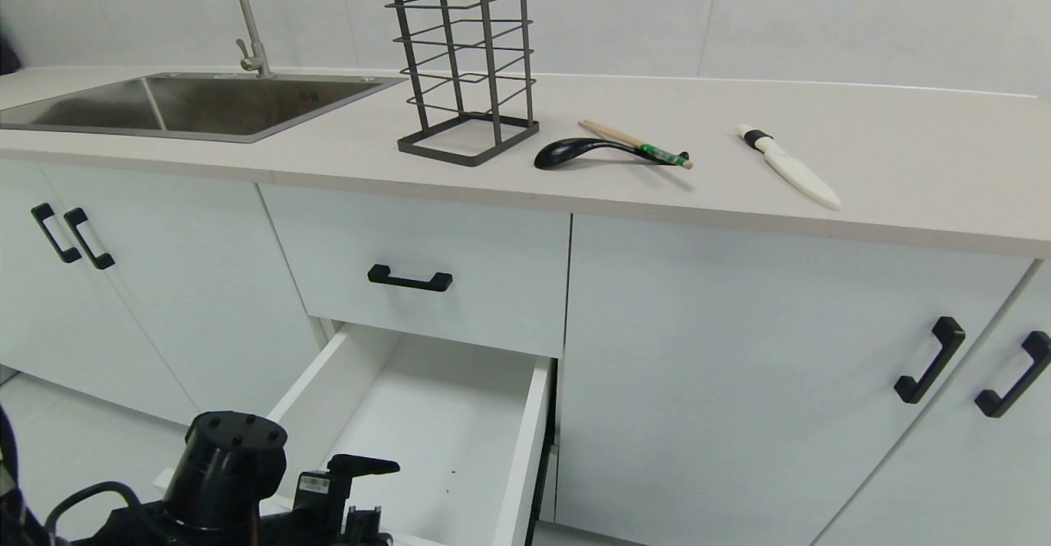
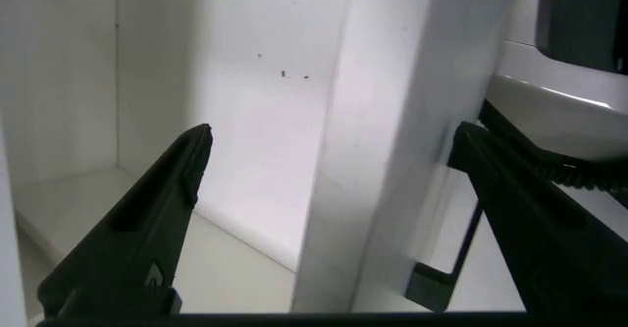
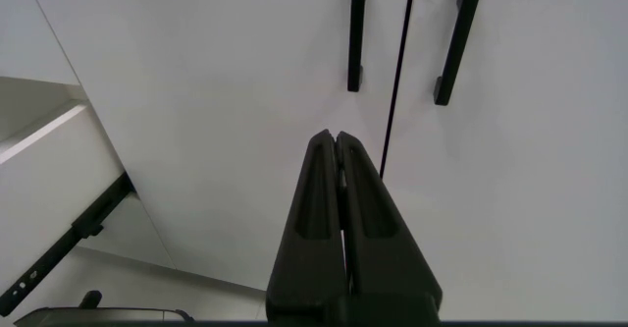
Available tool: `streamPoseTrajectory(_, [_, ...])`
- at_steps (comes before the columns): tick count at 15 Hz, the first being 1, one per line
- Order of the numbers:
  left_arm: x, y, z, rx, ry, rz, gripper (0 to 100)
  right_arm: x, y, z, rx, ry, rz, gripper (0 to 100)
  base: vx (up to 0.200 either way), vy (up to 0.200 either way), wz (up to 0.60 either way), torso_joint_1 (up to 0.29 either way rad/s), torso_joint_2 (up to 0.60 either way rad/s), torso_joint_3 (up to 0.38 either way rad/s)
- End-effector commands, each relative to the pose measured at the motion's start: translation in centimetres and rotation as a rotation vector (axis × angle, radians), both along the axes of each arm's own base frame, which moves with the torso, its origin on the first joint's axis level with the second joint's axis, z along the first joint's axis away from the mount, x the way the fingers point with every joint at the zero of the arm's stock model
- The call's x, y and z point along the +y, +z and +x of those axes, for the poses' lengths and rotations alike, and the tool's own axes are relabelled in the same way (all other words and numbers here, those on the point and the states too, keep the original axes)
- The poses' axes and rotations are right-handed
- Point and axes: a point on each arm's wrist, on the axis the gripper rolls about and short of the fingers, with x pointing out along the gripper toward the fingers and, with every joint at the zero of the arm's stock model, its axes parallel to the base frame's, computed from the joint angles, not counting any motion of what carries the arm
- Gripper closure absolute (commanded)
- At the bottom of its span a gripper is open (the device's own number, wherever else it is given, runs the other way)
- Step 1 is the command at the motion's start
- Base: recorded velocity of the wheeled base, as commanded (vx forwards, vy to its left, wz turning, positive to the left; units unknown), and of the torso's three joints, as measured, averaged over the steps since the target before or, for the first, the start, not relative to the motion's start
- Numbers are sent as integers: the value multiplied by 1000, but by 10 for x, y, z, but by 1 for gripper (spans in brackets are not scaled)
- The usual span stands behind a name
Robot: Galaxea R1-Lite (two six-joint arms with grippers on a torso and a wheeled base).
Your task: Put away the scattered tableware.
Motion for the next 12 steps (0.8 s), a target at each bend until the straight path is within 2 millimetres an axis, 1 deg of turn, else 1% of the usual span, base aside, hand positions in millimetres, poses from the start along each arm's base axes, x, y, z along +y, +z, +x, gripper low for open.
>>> streamPoseTrajectory(1, [0,1,1,-12,2,-6,0,0,0,0,1,1,-1,100,0,0,0,0,0,0])
streamPoseTrajectory(8, [-1,2,1,-26,-3,-23,0,0,0,0,2,1,1,100,0,0,0,0,0,0])
streamPoseTrajectory(10, [-1,1,-10,-9,-32,-17,0,0,0,0,2,1,1,100,0,0,0,0,0,0])
streamPoseTrajectory(12, [-6,3,-22,1,-96,-34,0,0,0,0,2,1,1,100,0,0,0,0,0,0])
